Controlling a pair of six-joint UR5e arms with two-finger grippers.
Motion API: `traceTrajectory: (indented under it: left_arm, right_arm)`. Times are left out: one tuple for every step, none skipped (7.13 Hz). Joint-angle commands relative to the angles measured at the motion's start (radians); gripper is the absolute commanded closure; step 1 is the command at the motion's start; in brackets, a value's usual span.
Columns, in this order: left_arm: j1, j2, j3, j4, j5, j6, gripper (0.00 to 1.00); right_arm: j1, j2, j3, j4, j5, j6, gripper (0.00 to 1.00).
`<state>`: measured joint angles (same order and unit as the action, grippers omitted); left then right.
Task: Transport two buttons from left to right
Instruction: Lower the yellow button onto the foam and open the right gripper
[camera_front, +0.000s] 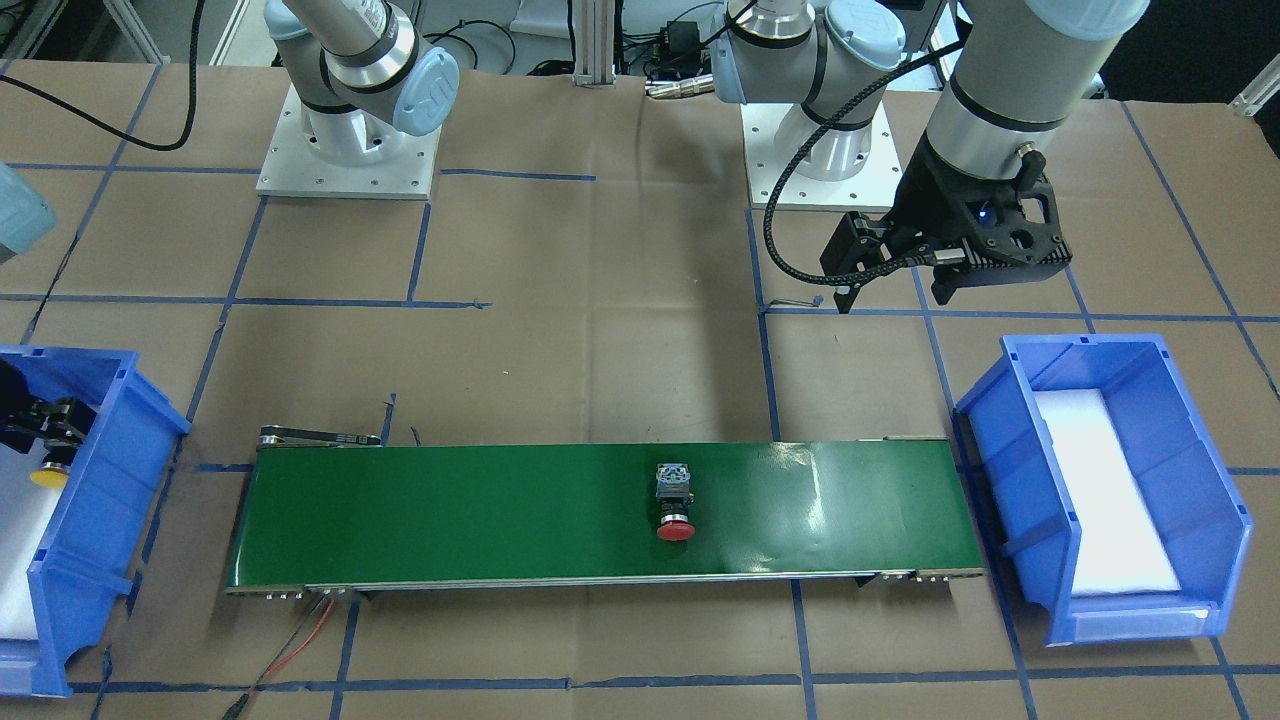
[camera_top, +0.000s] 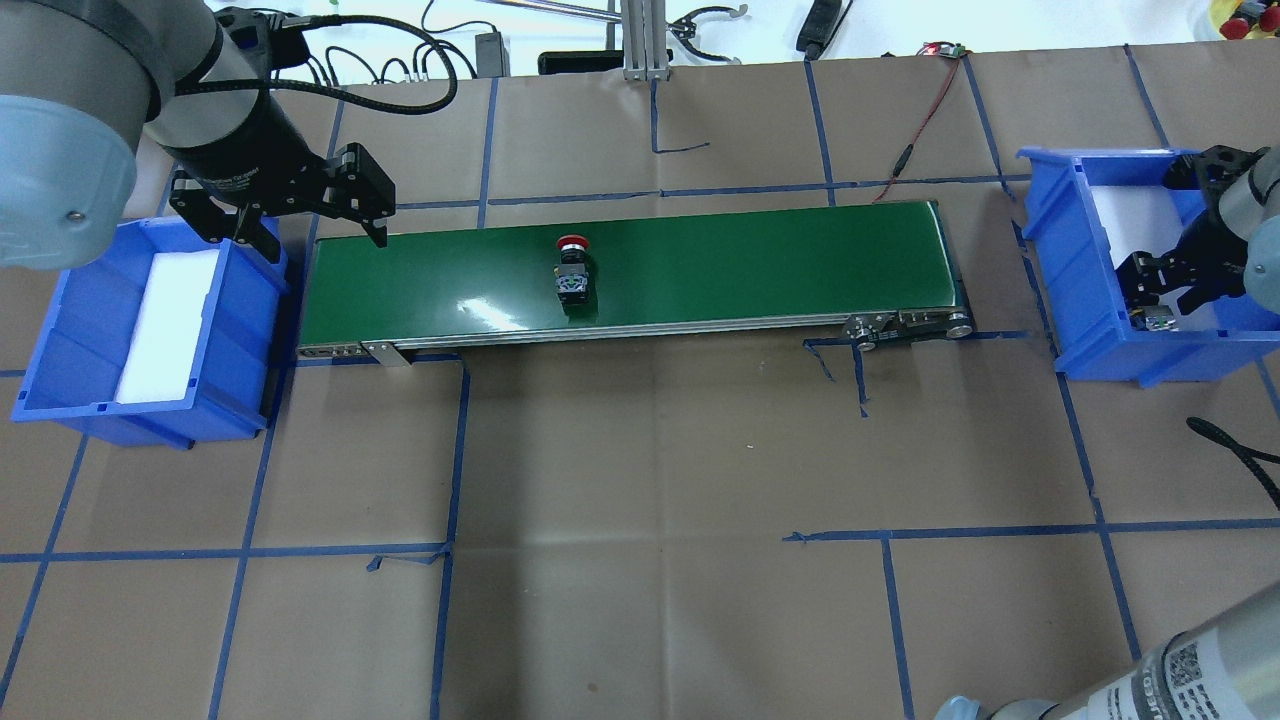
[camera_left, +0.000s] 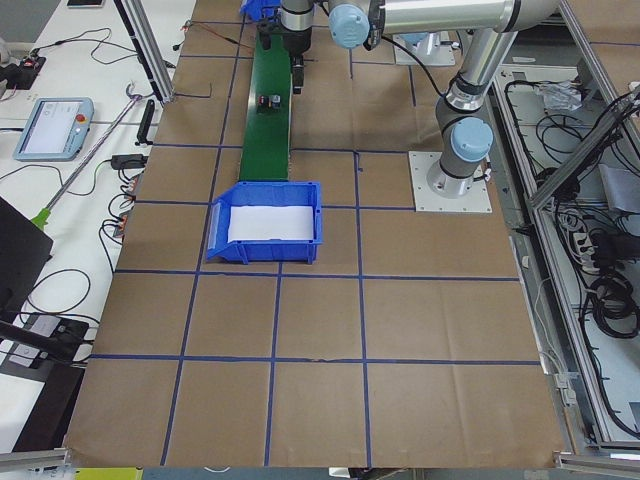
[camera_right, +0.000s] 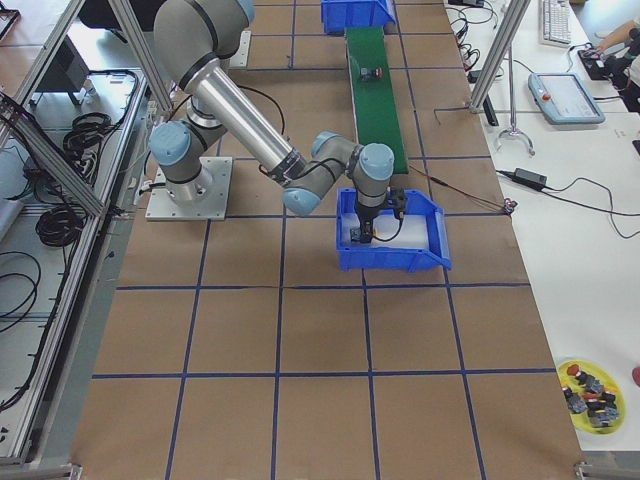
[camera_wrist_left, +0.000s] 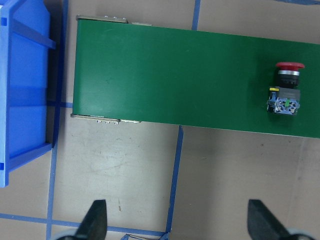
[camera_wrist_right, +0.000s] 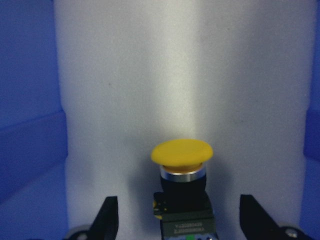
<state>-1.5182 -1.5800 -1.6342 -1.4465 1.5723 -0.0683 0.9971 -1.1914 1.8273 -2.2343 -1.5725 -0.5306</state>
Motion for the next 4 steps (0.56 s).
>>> traceTrajectory:
  left_arm:
    - [0.000, 0.000, 0.000, 0.000, 0.000, -0.001, 0.00]
    - [0.000, 0.000, 0.000, 0.000, -0.002, -0.002, 0.00]
    - [0.000, -0.002, 0.002, 0.000, -0.002, -0.002, 0.00]
    - [0.000, -0.002, 0.002, 0.000, -0.002, -0.004, 0.00]
  right_arm:
    - [0.000, -0.011, -0.011, 0.001, 0.000, 0.000, 0.01]
    - [0.002, -0.016, -0.019, 0.001, -0.001, 0.003, 0.01]
    - [0.006, -0.029, -0.052, 0.013, -0.003, 0.000, 0.01]
    - [0.012, -0.068, -0.095, 0.047, 0.000, -0.002, 0.00]
